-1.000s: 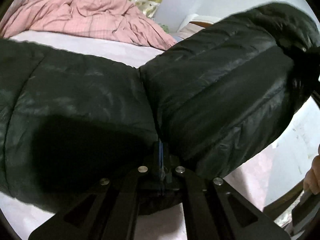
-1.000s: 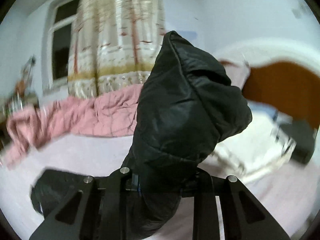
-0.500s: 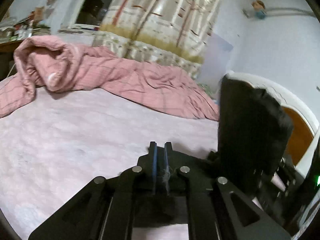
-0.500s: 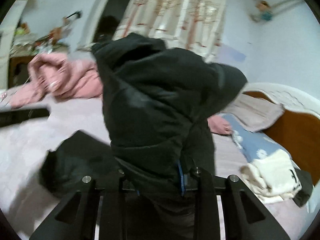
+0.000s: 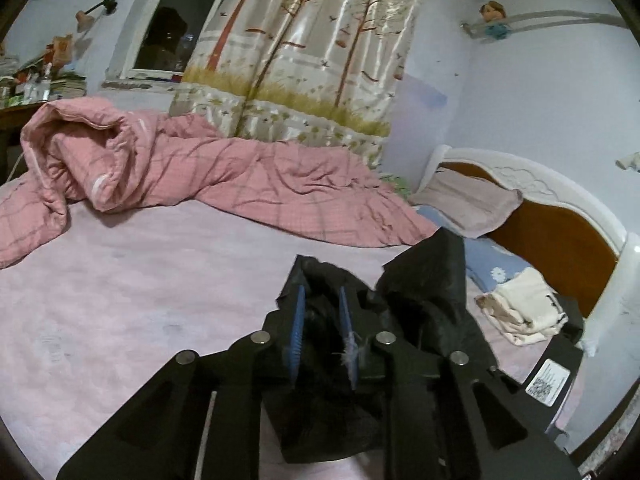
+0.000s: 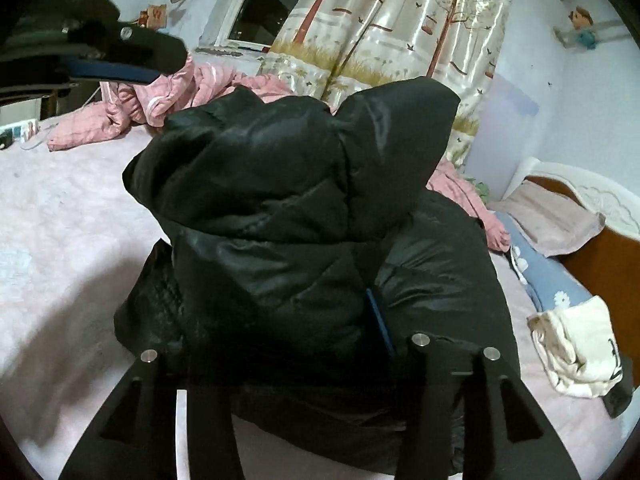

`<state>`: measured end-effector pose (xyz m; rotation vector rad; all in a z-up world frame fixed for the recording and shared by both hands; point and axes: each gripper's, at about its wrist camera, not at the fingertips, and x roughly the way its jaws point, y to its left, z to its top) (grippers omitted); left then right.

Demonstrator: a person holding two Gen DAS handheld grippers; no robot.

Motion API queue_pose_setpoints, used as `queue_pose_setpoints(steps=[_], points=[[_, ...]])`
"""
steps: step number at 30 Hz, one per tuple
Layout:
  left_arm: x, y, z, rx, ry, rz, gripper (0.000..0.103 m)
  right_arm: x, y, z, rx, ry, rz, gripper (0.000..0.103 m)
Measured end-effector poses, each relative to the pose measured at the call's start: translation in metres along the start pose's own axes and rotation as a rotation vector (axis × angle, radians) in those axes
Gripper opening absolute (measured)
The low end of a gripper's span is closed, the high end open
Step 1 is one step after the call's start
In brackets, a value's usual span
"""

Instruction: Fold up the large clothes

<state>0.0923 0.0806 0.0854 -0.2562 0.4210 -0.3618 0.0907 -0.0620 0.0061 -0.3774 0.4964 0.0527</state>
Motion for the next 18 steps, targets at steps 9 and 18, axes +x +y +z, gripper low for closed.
queue_pose_setpoints(steps=[9,18], points=[[-0.01,-0.02,0.004,0.043,-0.03,-0.028,0.031,-0.035,-0.024,-0.022,0.051,-0.038,0.054,0.09],[-0.029,-0.06,0.001,0.145,-0.134,0.033,0.063,-0.056,-0.071,-0.019,0.265,-0.069,0.229,0.091]])
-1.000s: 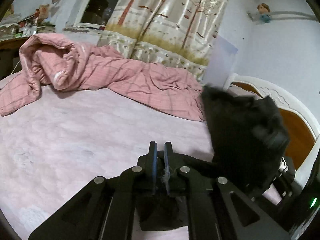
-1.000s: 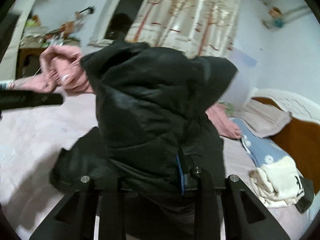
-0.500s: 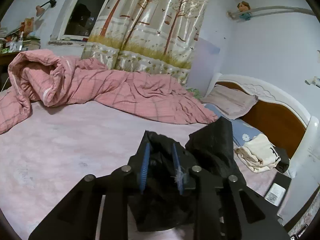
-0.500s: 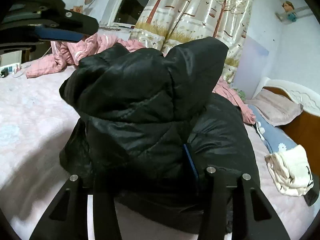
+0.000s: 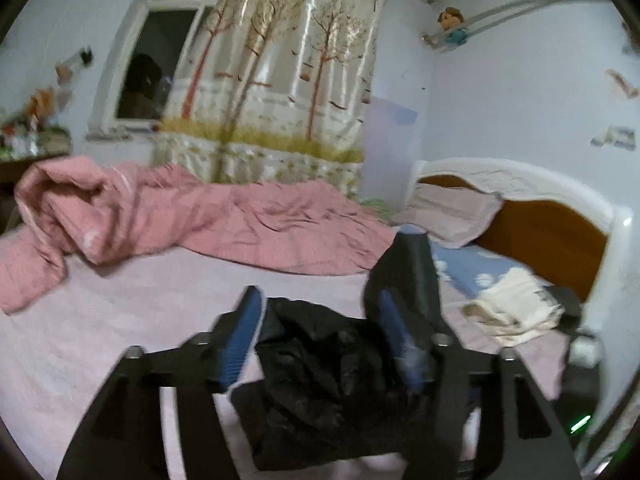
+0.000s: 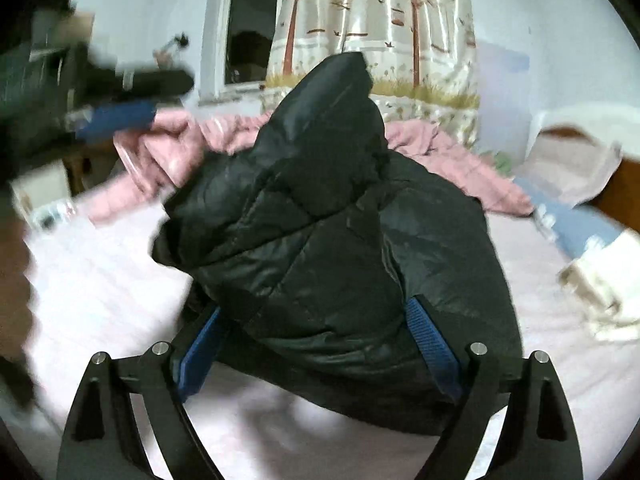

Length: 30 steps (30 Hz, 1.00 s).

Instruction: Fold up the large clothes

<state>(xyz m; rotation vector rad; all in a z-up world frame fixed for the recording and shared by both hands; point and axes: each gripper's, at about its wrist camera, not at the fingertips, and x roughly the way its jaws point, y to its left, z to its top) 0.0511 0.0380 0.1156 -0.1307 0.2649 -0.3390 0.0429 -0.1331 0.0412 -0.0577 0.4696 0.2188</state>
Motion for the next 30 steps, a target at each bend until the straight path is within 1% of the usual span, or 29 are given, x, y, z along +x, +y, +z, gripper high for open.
queue_pose_setpoints(steps=[1,2,5,6,9,11,13,14,15,16,17,18,20,21,22,23,24,25,28,30], points=[[0.002,-0.004,-0.002,0.015,-0.004,0.024,0.063,-0.003,-0.008,0.003,0.025,-0.003,0.029,0.091],[0.003,-0.005,-0.004,0.011,-0.002,0.024,0.063,-0.004,-0.015,0.004,0.044,-0.003,0.041,0.091],[0.002,0.0,-0.005,-0.048,0.007,-0.04,0.063,-0.013,-0.045,0.005,0.153,-0.01,0.098,0.091],[0.001,0.0,-0.005,-0.05,0.005,-0.047,0.063,-0.016,-0.057,0.004,0.194,-0.014,0.113,0.091],[0.0,-0.004,-0.006,-0.01,-0.005,-0.027,0.063,-0.021,-0.096,-0.003,0.323,-0.023,0.155,0.091],[0.0,-0.007,-0.006,-0.01,-0.001,-0.051,0.063,-0.021,-0.122,-0.007,0.4,-0.039,0.113,0.091],[0.003,-0.012,-0.005,-0.025,0.009,-0.105,0.063,-0.022,-0.139,-0.01,0.424,-0.059,0.072,0.091],[0.006,-0.016,-0.003,-0.023,0.012,-0.119,0.062,-0.019,-0.146,-0.011,0.42,-0.055,0.056,0.088],[0.009,-0.018,0.001,-0.02,0.01,-0.127,0.053,-0.015,-0.151,-0.011,0.411,-0.045,0.06,0.075],[0.015,-0.019,0.005,-0.026,0.014,-0.14,0.038,-0.012,-0.152,-0.01,0.408,-0.037,0.069,0.068],[0.021,-0.02,0.01,-0.031,0.03,-0.151,0.031,-0.008,-0.155,-0.01,0.409,-0.024,0.079,0.061],[0.025,-0.022,0.014,-0.024,0.04,-0.163,0.023,-0.006,-0.157,-0.008,0.405,-0.022,0.085,0.06],[0.032,-0.034,0.019,0.027,0.039,-0.2,0.023,-0.004,-0.154,-0.001,0.378,-0.037,0.082,0.059],[0.037,-0.041,0.019,0.063,0.051,-0.216,0.023,-0.003,-0.153,0.004,0.358,-0.047,0.073,0.059],[0.045,-0.049,0.017,0.097,0.085,-0.232,0.023,-0.002,-0.152,0.007,0.339,-0.052,0.07,0.059],[0.055,-0.052,0.013,0.11,0.127,-0.245,0.024,0.0,-0.15,0.011,0.329,-0.052,0.073,0.058],[0.064,-0.053,0.009,0.106,0.157,-0.239,0.025,0.003,-0.146,0.013,0.322,-0.05,0.082,0.059],[0.073,-0.052,0.004,0.101,0.181,-0.207,0.025,0.009,-0.145,0.014,0.319,-0.036,0.102,0.059],[0.1,-0.043,-0.017,0.149,0.278,-0.026,0.024,0.033,-0.136,0.013,0.305,0.045,0.161,0.058],[0.108,-0.033,-0.03,0.17,0.308,0.033,0.023,0.042,-0.129,0.015,0.282,0.075,0.153,0.058]])
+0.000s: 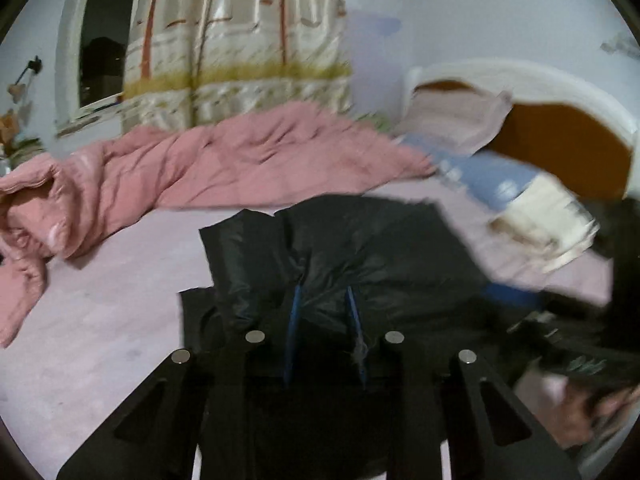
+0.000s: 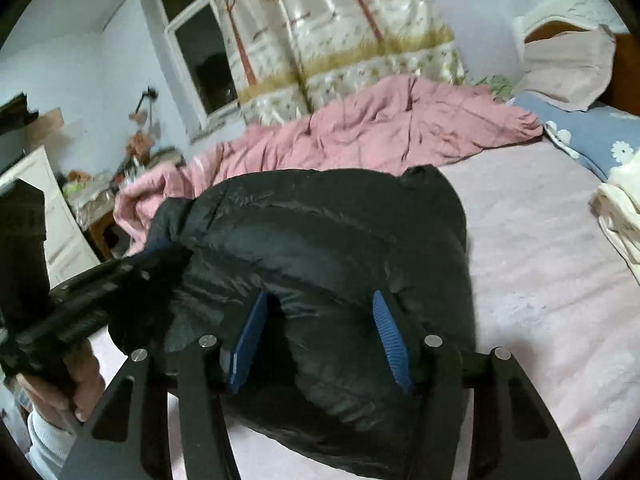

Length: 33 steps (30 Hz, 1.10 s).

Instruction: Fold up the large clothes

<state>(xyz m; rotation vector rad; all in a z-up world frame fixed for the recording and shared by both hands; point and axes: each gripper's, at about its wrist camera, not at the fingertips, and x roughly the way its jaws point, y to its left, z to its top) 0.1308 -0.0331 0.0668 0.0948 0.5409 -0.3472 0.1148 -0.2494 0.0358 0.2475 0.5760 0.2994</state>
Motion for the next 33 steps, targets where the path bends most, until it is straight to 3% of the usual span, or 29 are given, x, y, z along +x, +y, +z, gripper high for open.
queue_pose_setpoints(steps=[6,14,23,33], points=[[0.019,0.016,-0.021,-0.017,0.072,0.092,0.023,0.019,0.018,0.018,-0.036,0.097,-0.122,0.064],[0.046,0.025,-0.043,-0.048,0.173,0.095,0.023,0.045,0.023,-0.001,-0.07,0.148,-0.174,0.065],[0.064,0.014,-0.061,0.031,0.144,0.197,0.023,0.07,0.028,-0.02,-0.166,0.09,-0.249,0.069],[0.063,0.024,-0.059,-0.007,0.131,0.166,0.023,0.072,0.03,-0.024,-0.193,0.069,-0.279,0.072]])
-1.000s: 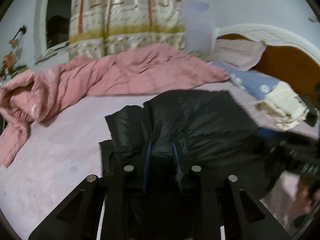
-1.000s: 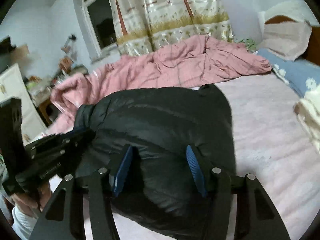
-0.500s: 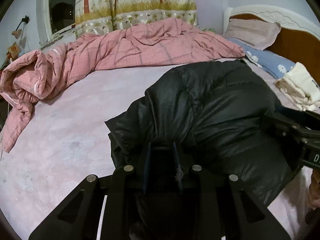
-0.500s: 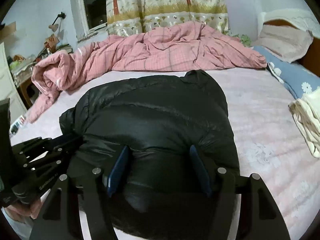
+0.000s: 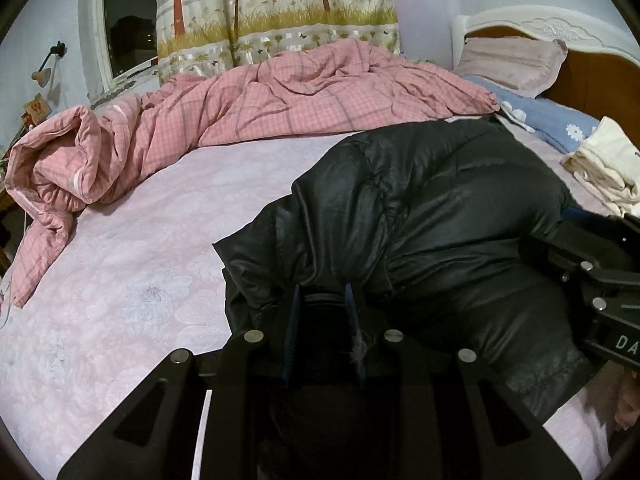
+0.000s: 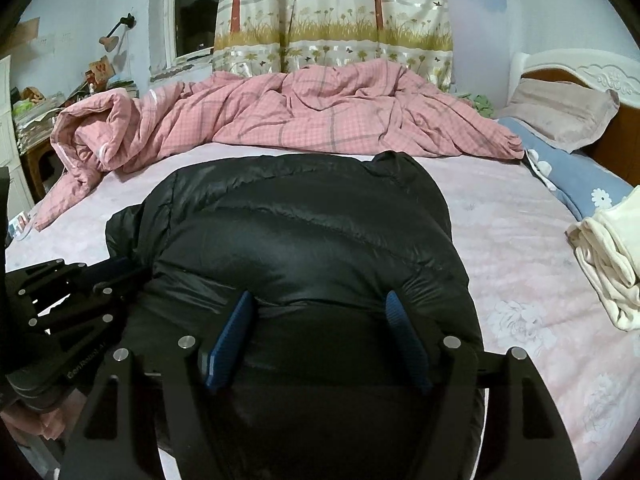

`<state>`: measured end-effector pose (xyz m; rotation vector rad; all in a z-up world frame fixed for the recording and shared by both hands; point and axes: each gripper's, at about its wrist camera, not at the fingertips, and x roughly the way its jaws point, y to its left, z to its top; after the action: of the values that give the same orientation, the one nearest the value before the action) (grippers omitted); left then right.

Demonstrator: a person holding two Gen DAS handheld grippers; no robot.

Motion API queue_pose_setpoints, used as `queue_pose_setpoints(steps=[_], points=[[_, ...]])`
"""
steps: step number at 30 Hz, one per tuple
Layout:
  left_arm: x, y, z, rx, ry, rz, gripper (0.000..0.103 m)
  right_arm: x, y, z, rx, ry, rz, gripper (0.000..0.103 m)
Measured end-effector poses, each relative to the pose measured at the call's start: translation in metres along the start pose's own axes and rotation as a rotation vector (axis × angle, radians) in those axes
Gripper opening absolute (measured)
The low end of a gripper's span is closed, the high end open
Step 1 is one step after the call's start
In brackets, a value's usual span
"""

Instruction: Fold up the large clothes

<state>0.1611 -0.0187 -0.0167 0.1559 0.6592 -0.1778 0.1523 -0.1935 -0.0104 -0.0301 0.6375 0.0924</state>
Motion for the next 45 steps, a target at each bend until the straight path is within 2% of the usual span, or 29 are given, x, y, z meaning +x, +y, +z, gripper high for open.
queue_pose_setpoints(steps=[2,3,4,5,7,9,12,13,16,17,18,20,21,22,23,25,31,36,39,42,45], points=[[-0.011,0.008,0.001,-0.037,-0.039,-0.031,0.029,-0.007,-0.005,0.001,0.018,-0.008,0.021,0.072],[-0.017,0.013,0.002,-0.065,-0.056,-0.046,0.052,-0.013,-0.01,0.001,0.038,-0.019,0.036,0.077],[-0.025,0.019,0.003,-0.1,-0.073,-0.054,0.093,-0.02,-0.017,0.002,0.064,-0.036,0.035,0.082],[-0.031,0.024,0.003,-0.136,-0.088,-0.043,0.102,-0.025,-0.025,0.002,0.089,-0.05,0.014,0.093],[-0.035,0.034,0.003,-0.196,-0.088,-0.063,0.103,-0.033,-0.044,0.002,0.157,-0.079,-0.038,0.103],[-0.027,0.042,0.003,-0.251,-0.023,-0.108,0.103,-0.034,-0.064,0.001,0.234,-0.064,-0.008,0.103],[-0.008,0.056,-0.004,-0.379,0.071,-0.194,0.103,-0.015,-0.096,-0.009,0.414,0.038,0.18,0.103],[0.001,0.062,-0.008,-0.438,0.11,-0.24,0.103,-0.003,-0.104,-0.015,0.481,0.086,0.264,0.103],[0.031,0.075,-0.027,-0.614,0.239,-0.413,0.103,0.025,-0.109,-0.031,0.581,0.184,0.44,0.103],[0.041,0.078,-0.033,-0.661,0.281,-0.478,0.103,0.031,-0.11,-0.034,0.6,0.199,0.472,0.103],[0.045,0.079,-0.035,-0.67,0.288,-0.499,0.103,0.036,-0.109,-0.037,0.609,0.204,0.508,0.103],[0.046,0.075,-0.029,-0.638,0.296,-0.518,0.103,0.038,-0.101,-0.036,0.567,0.204,0.514,0.101],[0.046,0.073,-0.028,-0.645,0.289,-0.532,0.095,0.035,-0.098,-0.033,0.544,0.197,0.505,0.089],[0.045,0.071,-0.026,-0.658,0.27,-0.552,0.078,0.029,-0.096,-0.03,0.52,0.168,0.48,0.083],[0.042,0.068,-0.022,-0.652,0.254,-0.556,0.074,0.025,-0.096,-0.028,0.498,0.14,0.463,0.071],[0.032,0.056,-0.008,-0.596,0.223,-0.521,0.063,0.009,-0.095,-0.018,0.434,0.076,0.417,0.065],[0.001,-0.009,0.048,-0.46,0.079,-0.561,0.061,-0.06,-0.13,0.017,0.363,-0.127,0.276,0.064],[-0.002,-0.1,0.113,-0.315,-0.05,-0.669,0.061,-0.134,-0.187,0.04,0.325,-0.322,0.03,0.065],[-0.003,-0.159,0.145,-0.207,-0.13,-0.726,0.061,-0.167,-0.228,0.039,0.329,-0.418,-0.126,0.066],[0.006,-0.216,0.17,-0.145,-0.174,-0.783,0.061,-0.185,-0.273,0.029,0.369,-0.477,-0.227,0.067],[0.025,-0.269,0.187,-0.103,-0.191,-0.834,0.061,-0.194,-0.325,0.022,0.404,-0.49,-0.325,0.067]])
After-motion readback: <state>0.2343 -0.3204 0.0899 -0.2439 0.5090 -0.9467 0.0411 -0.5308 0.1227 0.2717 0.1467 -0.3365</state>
